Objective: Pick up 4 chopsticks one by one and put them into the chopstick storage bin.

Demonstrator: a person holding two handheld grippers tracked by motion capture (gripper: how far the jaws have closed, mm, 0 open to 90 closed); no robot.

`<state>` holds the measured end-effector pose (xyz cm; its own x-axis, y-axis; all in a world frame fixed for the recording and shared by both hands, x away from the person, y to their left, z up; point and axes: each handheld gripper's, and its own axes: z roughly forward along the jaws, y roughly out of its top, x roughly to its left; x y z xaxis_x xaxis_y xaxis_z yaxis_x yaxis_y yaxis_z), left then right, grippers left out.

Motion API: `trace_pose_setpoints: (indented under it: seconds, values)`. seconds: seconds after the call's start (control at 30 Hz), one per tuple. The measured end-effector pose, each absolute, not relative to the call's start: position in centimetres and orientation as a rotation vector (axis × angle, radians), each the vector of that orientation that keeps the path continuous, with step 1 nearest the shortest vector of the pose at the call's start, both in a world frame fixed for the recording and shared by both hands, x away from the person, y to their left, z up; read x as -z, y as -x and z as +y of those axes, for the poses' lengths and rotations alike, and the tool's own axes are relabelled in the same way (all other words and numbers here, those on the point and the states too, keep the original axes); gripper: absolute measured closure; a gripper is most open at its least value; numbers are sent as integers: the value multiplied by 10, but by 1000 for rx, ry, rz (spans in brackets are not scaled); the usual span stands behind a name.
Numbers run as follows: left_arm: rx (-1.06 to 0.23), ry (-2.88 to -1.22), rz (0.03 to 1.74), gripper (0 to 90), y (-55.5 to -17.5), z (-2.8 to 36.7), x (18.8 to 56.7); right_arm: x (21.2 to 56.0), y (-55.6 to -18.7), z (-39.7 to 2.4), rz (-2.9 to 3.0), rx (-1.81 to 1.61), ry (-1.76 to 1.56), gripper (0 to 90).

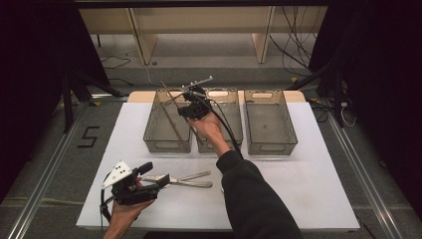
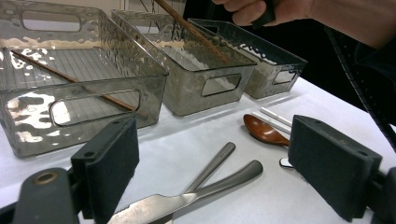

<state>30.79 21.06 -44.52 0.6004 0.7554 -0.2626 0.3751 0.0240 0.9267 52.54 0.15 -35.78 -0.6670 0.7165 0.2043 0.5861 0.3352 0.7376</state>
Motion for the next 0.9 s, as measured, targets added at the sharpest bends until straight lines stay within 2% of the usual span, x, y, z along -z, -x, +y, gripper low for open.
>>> trace_pose_setpoints:
  seconds: [0.9]
  values:
    - [-378, -1581, 970, 159, -307, 212, 444, 356, -544, 30, 2385, -1245, -1244, 853]
